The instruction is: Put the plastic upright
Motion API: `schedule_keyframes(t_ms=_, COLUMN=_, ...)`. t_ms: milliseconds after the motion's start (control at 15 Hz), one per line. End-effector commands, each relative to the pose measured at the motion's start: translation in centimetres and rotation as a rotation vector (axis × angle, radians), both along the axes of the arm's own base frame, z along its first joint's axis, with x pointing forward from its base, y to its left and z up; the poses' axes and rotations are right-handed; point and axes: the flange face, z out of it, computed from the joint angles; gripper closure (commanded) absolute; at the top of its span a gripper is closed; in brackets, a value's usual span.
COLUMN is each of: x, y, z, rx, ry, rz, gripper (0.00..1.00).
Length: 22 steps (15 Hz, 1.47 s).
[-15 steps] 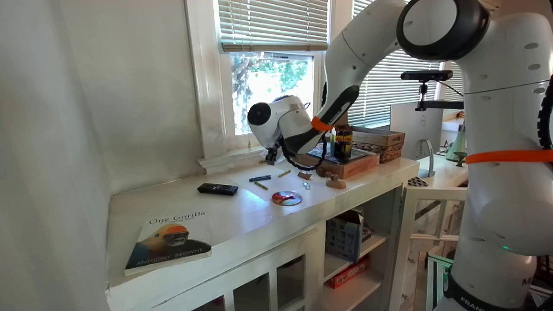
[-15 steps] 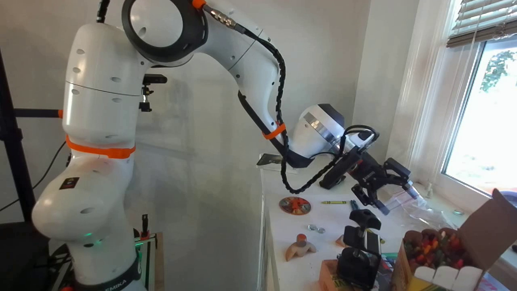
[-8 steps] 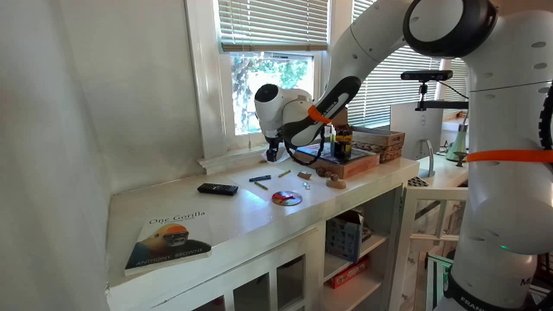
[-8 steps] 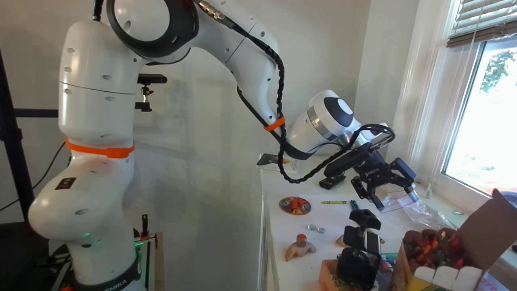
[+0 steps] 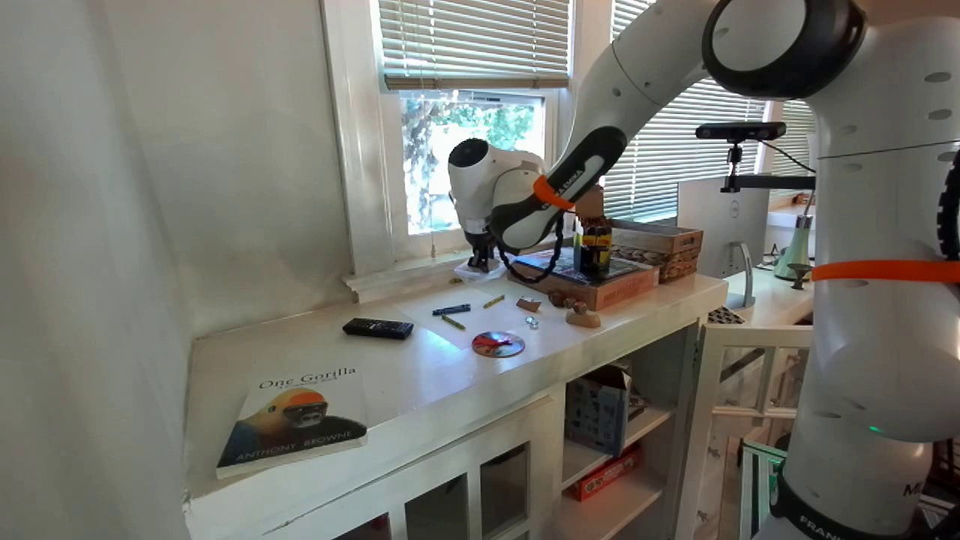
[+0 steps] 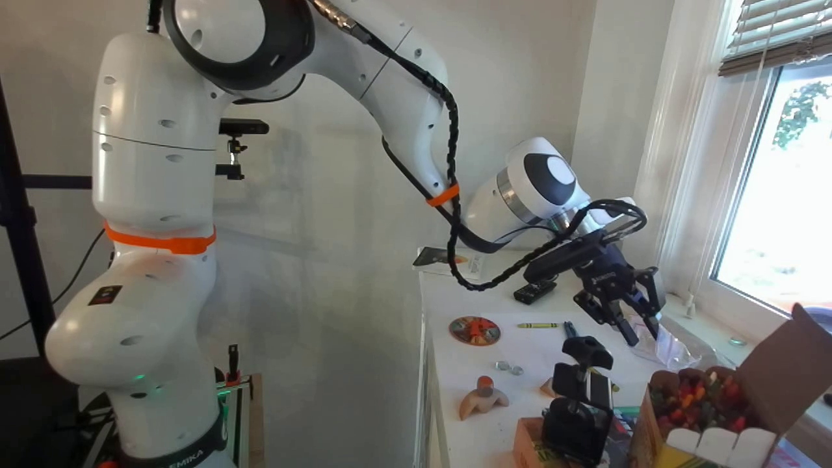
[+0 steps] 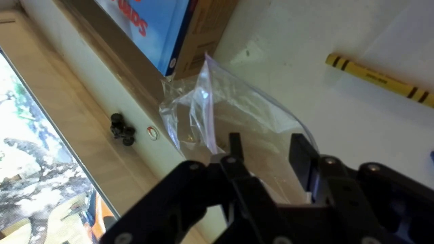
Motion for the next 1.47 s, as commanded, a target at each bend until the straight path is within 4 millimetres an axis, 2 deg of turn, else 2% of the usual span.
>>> schedule_keyframes(t_ms=0, x=-0.3, y=-0.6, z=0.2, rx=0.027, ry=0.009, rz=-0.003, gripper=0.89)
schedule_keyframes(t_ms=67, x=-0.3, y=-0.7, z=0.1, rx=0.026, ry=0.008, rz=-0.004, gripper=0.96)
schedule_keyframes(t_ms=200, x=-0.3, y=-0.9, z=-0.1, rx=-0.002, ry=0.017, rz=0.018, gripper=1.0)
schedule_keyframes(t_ms=467, x=0.0, y=-0.4, z=-0.3, rx=-0.124, ry=0.059, rz=0.069, gripper=1.0)
schedule_keyframes(t_ms=867, x=0.3, y=1.4, z=-1.9, rx=-0.34, ry=0.096, rz=0.163, gripper=1.0)
schedule_keyframes(t_ms=1400, x=-0.1, y=2.0, z=-5.5, rx=-0.431, ry=0.156, rz=0.215, gripper=1.0)
